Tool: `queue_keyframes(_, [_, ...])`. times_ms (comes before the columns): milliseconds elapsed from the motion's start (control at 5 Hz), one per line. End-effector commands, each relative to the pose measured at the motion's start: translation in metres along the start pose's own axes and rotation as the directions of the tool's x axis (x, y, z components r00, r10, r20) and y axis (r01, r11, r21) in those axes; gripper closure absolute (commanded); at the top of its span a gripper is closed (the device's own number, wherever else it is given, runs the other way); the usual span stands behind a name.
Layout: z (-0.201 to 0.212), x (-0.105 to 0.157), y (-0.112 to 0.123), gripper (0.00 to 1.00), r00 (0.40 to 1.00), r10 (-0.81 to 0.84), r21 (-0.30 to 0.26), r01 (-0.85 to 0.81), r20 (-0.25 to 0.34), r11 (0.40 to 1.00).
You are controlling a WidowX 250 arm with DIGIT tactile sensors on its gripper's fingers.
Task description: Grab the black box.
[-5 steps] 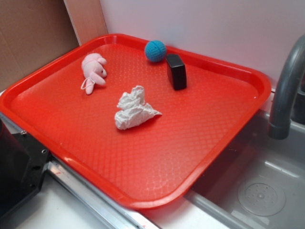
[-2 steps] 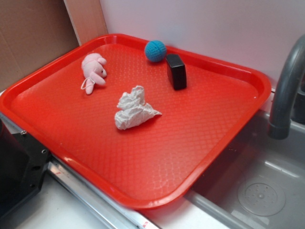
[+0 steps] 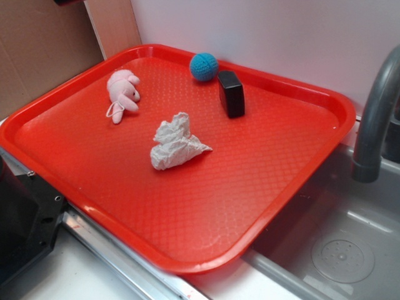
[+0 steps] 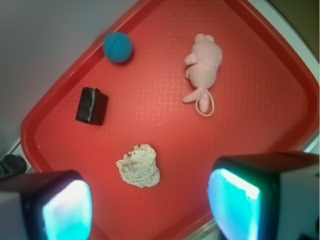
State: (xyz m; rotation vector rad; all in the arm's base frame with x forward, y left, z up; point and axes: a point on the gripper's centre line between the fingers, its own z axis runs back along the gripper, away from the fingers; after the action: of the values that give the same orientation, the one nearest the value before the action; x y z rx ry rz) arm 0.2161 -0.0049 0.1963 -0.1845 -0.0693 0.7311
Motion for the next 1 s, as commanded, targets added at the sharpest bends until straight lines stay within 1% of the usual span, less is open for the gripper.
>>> queue_keyframes(0, [0.014,0.008,0.001,0.00,0.999,0.012,-0.036,-0.010,0.043,0.999])
queue_keyframes(200, [0.014,0.008,0.001,0.00,0.999,0.012,-0.036,-0.010,0.043,0.999])
queue_keyframes(400, [-0.020,0.022,-0.028,0.00,0.996,0.035,0.005,-0.035,0.079,0.999])
queue_keyframes(600, [-0.051,0.038,-0.058,0.00,0.995,0.026,0.074,-0.033,0.093,0.997])
queue_keyframes(800, [-0.088,0.059,-0.082,0.00,0.992,0.000,0.087,-0.011,0.123,0.996])
